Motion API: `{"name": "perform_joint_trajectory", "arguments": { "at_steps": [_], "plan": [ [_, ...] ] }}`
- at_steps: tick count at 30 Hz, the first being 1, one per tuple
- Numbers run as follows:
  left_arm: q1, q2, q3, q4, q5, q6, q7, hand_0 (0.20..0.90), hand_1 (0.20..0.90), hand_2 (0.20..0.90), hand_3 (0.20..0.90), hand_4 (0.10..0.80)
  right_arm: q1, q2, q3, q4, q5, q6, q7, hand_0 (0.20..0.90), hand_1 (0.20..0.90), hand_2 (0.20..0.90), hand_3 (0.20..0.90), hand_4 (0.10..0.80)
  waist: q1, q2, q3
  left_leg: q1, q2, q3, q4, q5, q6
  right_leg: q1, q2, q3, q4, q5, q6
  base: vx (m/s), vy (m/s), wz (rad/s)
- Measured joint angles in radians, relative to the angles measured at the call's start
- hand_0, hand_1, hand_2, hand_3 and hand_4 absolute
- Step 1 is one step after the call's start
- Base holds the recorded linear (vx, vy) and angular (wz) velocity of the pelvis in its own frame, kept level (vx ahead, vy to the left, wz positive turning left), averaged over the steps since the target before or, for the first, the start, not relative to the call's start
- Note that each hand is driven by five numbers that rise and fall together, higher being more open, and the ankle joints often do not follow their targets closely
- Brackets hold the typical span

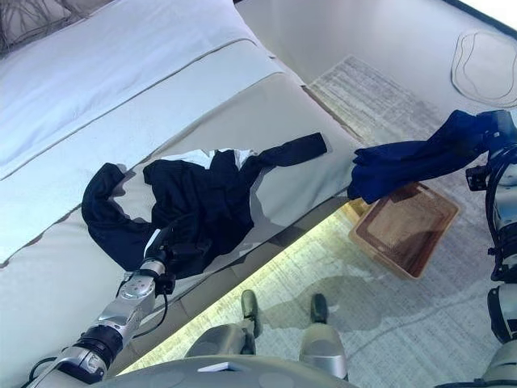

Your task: Pick up the clothes from the bed and place them into the basket

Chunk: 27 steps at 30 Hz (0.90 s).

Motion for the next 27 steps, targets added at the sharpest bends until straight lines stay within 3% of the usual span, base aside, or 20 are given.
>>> {"name": "perform_joint_trajectory", "arguments": {
  "at_steps": [10,21,27],
  "plan": [
    [0.005,-0.001,0.000,-0.004,-0.001,-0.004,0.000,0.900,0.900,0.900,0.900,0.800,0.007,0.000,-0.078,0.105,-0.029,0.025,-0.032,0.300,0.300,0.300,0.200,0.100,-0.011,0.021,0.011,-0.003,0.004,-0.007,0.000,0.008,-0.012,-0.002,0.001,-0.003,-0.004,-0.001,0.000,0.008,-0.033,0.00],
    [0.014,-0.004,0.000,-0.004,-0.002,-0.033,-0.002,0.900,0.900,0.900,0.900,0.800,0.004,-0.003,-0.077,0.108,-0.031,0.021,-0.045,0.300,0.300,0.300,0.200,0.100,-0.015,0.089,0.053,-0.035,0.003,-0.011,0.000,0.021,-0.026,-0.033,0.000,-0.003,0.000,0.000,0.000,0.000,0.000,0.00],
    [0.023,-0.004,0.000,-0.004,-0.002,-0.052,-0.020,0.900,0.900,0.900,0.900,0.800,-0.001,-0.003,-0.077,0.108,-0.039,0.004,-0.043,0.300,0.300,0.300,0.200,0.100,-0.013,0.092,0.056,-0.036,0.002,-0.028,0.000,0.025,-0.028,-0.033,-0.002,-0.007,0.000,0.000,0.000,0.000,0.000,0.00]
  ]
}}
